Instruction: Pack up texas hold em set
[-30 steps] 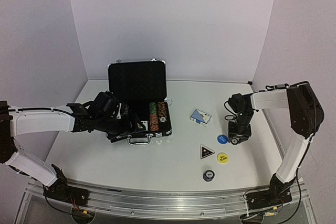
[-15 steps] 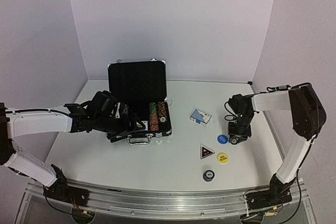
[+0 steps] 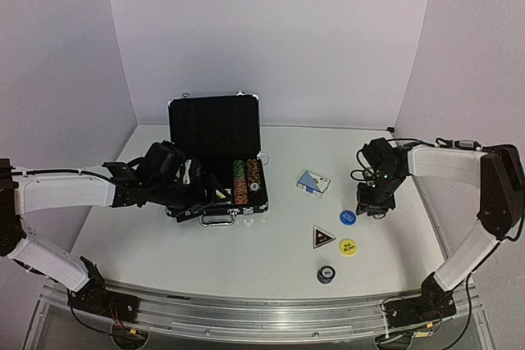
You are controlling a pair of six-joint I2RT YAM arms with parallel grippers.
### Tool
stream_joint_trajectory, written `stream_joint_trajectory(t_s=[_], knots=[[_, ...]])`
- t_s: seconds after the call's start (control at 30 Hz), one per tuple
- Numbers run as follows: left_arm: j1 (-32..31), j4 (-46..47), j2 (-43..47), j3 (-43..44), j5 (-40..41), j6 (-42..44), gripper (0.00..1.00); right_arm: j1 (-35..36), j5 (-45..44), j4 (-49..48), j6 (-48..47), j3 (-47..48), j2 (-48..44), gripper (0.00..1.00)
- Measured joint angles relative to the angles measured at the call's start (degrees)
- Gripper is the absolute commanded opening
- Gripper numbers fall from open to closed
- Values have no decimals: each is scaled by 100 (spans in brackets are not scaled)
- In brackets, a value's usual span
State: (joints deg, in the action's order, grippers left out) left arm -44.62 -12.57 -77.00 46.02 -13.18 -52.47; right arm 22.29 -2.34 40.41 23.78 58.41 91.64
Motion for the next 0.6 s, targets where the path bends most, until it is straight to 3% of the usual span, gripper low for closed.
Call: stream_joint_trajectory(t_s=[0.1, 0.3, 0.47, 0.6], knots=[[0, 157, -242, 63, -191, 3, 100, 341, 173, 29, -84, 27, -86, 29], [0, 412, -874, 479, -589, 57, 100, 828, 39, 142, -212, 219, -149, 62], [0, 428, -910, 498, -727, 133, 100, 13, -357, 194, -21, 277, -166, 81], [0, 445, -906, 477, -753, 148, 100, -914, -664, 222, 99, 275, -128, 85]])
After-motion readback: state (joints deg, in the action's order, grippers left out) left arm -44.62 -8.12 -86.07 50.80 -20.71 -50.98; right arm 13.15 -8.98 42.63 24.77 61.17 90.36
